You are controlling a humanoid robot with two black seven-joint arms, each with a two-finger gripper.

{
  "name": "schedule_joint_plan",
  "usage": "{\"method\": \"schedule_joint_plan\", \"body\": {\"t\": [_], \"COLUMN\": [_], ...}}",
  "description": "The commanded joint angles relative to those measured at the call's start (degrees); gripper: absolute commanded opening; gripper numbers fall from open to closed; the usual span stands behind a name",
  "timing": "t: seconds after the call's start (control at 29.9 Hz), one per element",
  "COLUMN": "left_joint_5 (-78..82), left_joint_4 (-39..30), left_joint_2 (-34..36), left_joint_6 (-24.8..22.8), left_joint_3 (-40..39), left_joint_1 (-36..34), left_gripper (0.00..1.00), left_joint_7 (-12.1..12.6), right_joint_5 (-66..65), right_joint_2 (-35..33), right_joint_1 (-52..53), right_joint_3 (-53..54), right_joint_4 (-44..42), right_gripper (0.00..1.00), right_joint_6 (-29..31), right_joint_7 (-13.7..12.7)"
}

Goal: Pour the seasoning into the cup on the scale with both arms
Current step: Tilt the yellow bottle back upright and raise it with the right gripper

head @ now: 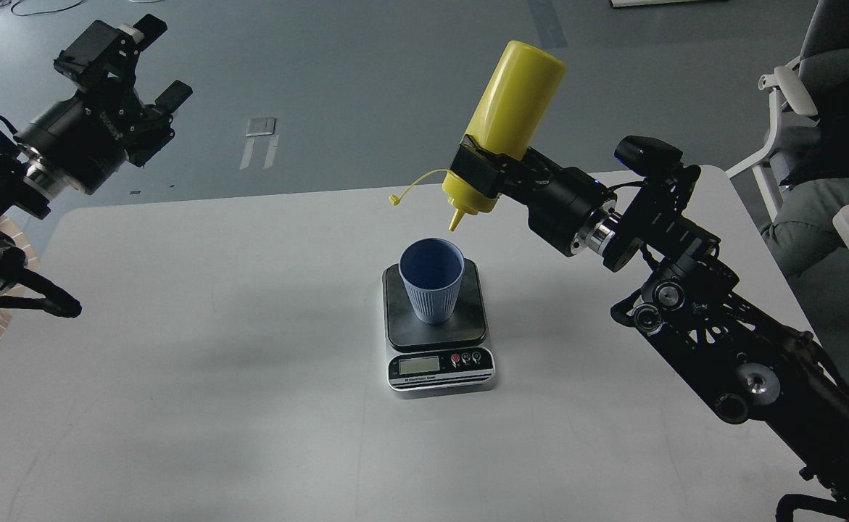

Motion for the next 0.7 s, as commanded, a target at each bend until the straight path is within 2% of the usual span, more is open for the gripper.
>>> {"method": "schedule_joint_plan", "body": {"t": [0.0,0.13,0.17,0.27,0.33,0.43,0.5,0.53,0.67], "left_joint_5": [0.0,-0.1,-0.1,-0.1,-0.1,0.0,0.0,0.0,0.0], "left_joint_4": [0.0,-0.2,-0.4,-0.4,-0.4,-0.4,-0.5,-0.5,-0.5], "left_joint_2": [0.0,-0.1,-0.1,-0.1,-0.1,-0.1,-0.2,-0.2,-0.3], "left_joint_6": [-0.1,0.0,0.2,0.3,0.3,0.3,0.3,0.3,0.4], "left_joint_3": [-0.1,-0.2,-0.2,-0.1,-0.1,-0.1,-0.1,-0.1,-0.1], "left_joint_1": [0.0,0.0,0.0,0.1,0.2,0.6,0.6,0.8,1.3], "left_gripper": [0.98,0.98,0.98,0.98,0.98,0.98,0.98,0.98,0.98], "left_joint_7": [0.0,0.0,0.0,0.0,0.0,0.0,0.0,0.0,0.0], "right_joint_5": [-0.7,5.5,10.8,26.6,37.5,52.8,60.9,64.3,71.4], "right_joint_2": [0.3,2.2,4.2,6.8,6.8,6.8,6.8,6.8,6.8], "right_joint_1": [-0.3,-0.3,-0.4,-0.3,-0.5,-0.5,-0.6,-1.1,-1.6], "right_joint_3": [0.6,5.6,7.8,12.0,15.8,19.9,21.7,22.5,24.6], "right_joint_4": [-0.3,-0.1,-0.1,0.1,1.5,2.2,2.6,4.0,8.4], "right_gripper": [0.00,0.00,0.00,0.00,0.00,0.00,0.00,0.00,0.00], "right_joint_6": [-0.5,0.4,0.4,-0.1,-0.6,-0.6,0.1,0.6,2.9], "right_joint_7": [-0.1,-2.9,-6.2,-13.5,-15.5,-16.1,-14.9,-13.3,-12.0]}}
